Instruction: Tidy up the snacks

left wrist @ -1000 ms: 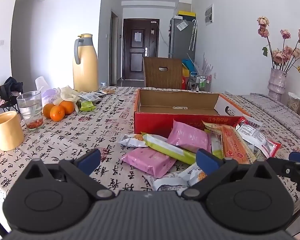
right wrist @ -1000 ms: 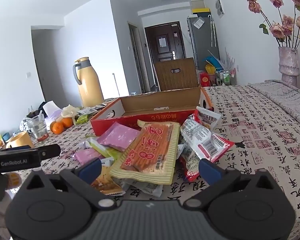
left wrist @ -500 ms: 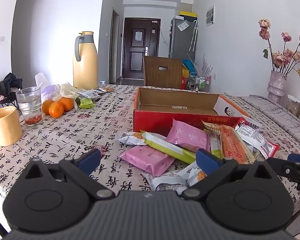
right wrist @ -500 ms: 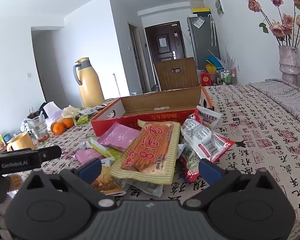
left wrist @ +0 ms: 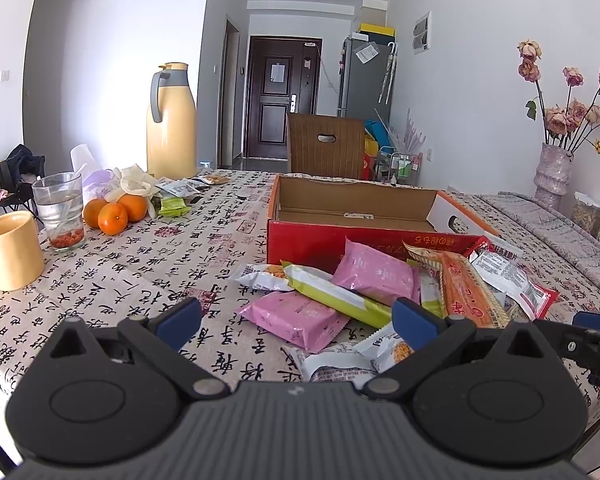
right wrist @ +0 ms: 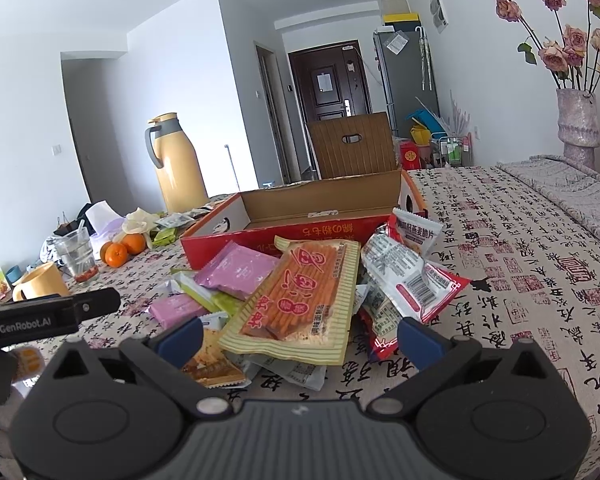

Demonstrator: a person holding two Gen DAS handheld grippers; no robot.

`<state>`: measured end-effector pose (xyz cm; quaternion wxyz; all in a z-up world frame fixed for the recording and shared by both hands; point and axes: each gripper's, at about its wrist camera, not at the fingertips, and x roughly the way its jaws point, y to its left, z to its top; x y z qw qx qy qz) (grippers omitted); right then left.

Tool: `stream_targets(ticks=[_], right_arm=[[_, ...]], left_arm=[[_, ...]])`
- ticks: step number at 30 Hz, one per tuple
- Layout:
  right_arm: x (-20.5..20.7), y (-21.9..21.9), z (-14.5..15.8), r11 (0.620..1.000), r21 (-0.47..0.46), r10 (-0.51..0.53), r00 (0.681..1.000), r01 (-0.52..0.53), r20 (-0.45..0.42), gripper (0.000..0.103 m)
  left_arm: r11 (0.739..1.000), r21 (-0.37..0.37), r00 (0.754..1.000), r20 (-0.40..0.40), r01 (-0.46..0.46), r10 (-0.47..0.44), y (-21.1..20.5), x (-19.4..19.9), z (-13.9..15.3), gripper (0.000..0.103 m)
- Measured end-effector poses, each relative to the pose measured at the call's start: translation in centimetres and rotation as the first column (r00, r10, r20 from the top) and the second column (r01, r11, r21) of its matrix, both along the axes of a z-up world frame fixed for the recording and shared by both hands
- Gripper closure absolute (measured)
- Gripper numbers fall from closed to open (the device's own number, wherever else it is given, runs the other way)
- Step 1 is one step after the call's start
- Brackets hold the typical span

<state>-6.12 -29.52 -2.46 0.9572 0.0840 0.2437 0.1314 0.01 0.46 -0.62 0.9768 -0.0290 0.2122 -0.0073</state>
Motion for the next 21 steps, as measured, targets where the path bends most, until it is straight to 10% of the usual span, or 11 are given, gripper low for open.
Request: stream_targets(ticks=[21], right_arm=[[-0.15, -0.04, 0.38, 0.999, -0.030, -0.032, 0.999, 0.032, 0.001, 0.000]], left_arm=[[0.999, -0.028, 1.000, -0.015, 0.021, -0.022, 0.29, 0.12, -0.27, 0.000]])
